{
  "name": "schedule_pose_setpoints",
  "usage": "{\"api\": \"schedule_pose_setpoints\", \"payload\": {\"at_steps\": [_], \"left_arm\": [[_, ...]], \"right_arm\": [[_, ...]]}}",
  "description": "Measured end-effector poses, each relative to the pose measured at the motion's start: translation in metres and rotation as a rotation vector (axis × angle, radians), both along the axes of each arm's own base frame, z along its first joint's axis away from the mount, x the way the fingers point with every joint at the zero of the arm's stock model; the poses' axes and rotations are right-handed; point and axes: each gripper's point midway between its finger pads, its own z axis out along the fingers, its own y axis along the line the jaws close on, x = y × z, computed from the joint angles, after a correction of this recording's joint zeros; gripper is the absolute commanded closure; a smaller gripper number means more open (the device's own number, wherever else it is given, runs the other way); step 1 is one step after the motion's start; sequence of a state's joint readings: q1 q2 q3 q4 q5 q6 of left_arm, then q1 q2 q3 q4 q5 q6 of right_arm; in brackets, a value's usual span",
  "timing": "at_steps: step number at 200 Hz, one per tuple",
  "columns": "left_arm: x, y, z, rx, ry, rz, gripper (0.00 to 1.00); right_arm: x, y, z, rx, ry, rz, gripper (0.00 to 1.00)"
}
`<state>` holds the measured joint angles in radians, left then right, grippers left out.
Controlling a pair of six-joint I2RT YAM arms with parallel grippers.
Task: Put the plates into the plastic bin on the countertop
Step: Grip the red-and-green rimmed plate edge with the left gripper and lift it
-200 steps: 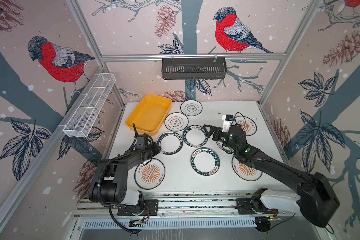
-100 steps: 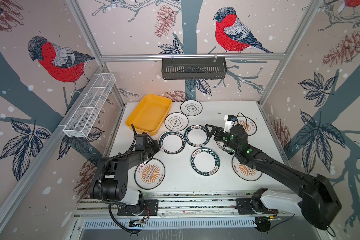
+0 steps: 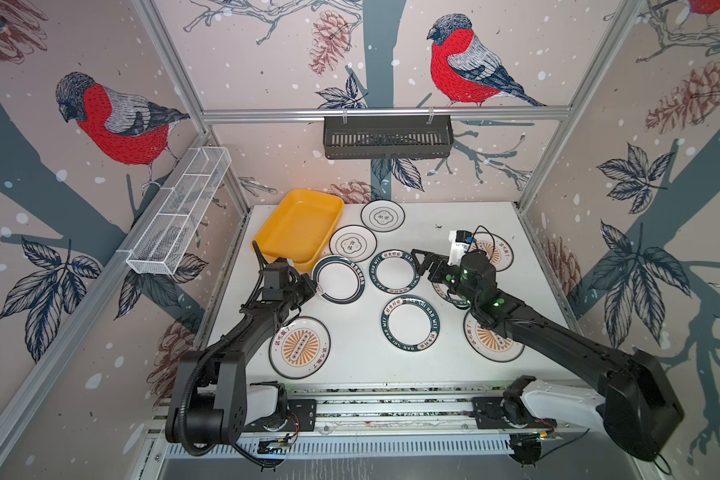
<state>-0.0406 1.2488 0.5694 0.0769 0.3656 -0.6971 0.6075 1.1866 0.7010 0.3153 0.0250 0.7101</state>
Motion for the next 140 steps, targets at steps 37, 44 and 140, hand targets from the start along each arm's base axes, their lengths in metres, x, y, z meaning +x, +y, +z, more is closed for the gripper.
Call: {"api": "schedule_pose_setpoints", "payload": {"at_steps": [37, 44, 140], "left_arm": [[0.005, 0.001, 0.042, 0.012, -0.102, -0.007, 1.0], [0.007, 0.002, 0.05, 0.015, -0.126, -0.004, 1.0], [0.075, 0.045, 0.093, 0.041, -0.203, 0.131, 1.0]], "right_arm": [[-0.002, -0.002, 0.008, 0.006, -0.022, 0.001, 0.0], [-0.003, -0.002, 0.01, 0.008, -0.028, 0.002, 0.0], [-0.011, -0.006, 0.034, 0.024, -0.09, 0.01, 0.0]]}}
